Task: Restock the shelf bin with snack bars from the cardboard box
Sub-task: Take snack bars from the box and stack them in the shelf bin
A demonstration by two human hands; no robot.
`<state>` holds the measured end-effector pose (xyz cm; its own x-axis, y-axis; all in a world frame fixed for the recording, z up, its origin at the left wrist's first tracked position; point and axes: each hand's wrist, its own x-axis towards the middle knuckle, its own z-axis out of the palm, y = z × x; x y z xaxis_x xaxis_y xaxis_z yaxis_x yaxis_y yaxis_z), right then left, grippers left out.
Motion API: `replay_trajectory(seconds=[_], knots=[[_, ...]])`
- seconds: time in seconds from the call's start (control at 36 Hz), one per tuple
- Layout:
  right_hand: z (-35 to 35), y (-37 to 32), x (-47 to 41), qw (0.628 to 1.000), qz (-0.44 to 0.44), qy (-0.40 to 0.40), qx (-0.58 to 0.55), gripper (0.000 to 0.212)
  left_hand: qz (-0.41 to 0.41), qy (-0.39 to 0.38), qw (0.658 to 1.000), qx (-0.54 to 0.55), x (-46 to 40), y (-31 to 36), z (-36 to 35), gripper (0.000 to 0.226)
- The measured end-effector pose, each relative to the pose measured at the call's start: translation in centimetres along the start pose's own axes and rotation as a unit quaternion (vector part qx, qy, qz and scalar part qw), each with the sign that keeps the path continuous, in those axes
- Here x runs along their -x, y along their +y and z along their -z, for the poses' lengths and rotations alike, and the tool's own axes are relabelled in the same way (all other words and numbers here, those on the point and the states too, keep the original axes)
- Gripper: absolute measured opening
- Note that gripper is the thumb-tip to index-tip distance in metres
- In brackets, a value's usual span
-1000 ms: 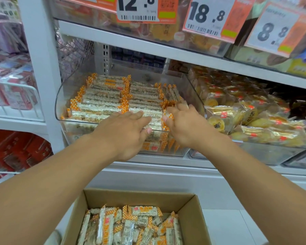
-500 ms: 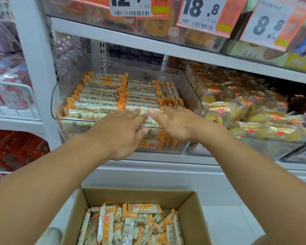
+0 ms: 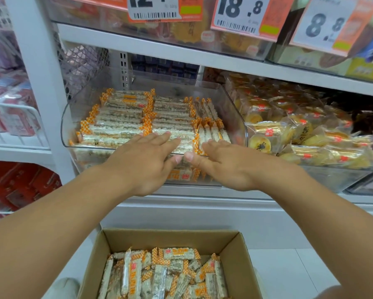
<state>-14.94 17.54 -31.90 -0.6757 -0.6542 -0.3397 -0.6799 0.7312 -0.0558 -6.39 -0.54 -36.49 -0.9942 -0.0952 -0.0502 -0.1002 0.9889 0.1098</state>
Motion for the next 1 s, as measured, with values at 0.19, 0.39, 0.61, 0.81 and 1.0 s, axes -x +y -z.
replay_trajectory(seconds=[0.19, 0.39, 0.61, 0.81, 1.0], knots=[[-0.3, 0.2, -1.3, 0.998, -0.005, 0.065, -0.005, 0.110, -0.005, 0.010, 1.000, 0.002, 0.0, 0.0, -0.2, 0.065], [-1.8, 0.3, -1.9, 0.993, -0.010, 0.112, -0.027, 0.110, -0.020, 0.042, 0.999, 0.020, 0.4, 0.2, -0.1, 0.065], [-2.3, -1.4, 3.5, 0.947, -0.007, 0.312, 0.069, 0.080, -0.070, 0.225, 0.971, 0.044, 2.9, 3.2, 0.7, 0.022], [-5.1, 1.7, 2.1, 0.976, -0.006, 0.200, 0.087, 0.110, -0.059, 0.126, 0.990, -0.001, 4.7, 2.1, -1.8, 0.021], [-5.2, 1.8, 1.4, 0.963, -0.005, 0.259, 0.077, 0.089, -0.047, 0.055, 0.997, 0.020, 5.8, 2.2, -2.5, 0.027]])
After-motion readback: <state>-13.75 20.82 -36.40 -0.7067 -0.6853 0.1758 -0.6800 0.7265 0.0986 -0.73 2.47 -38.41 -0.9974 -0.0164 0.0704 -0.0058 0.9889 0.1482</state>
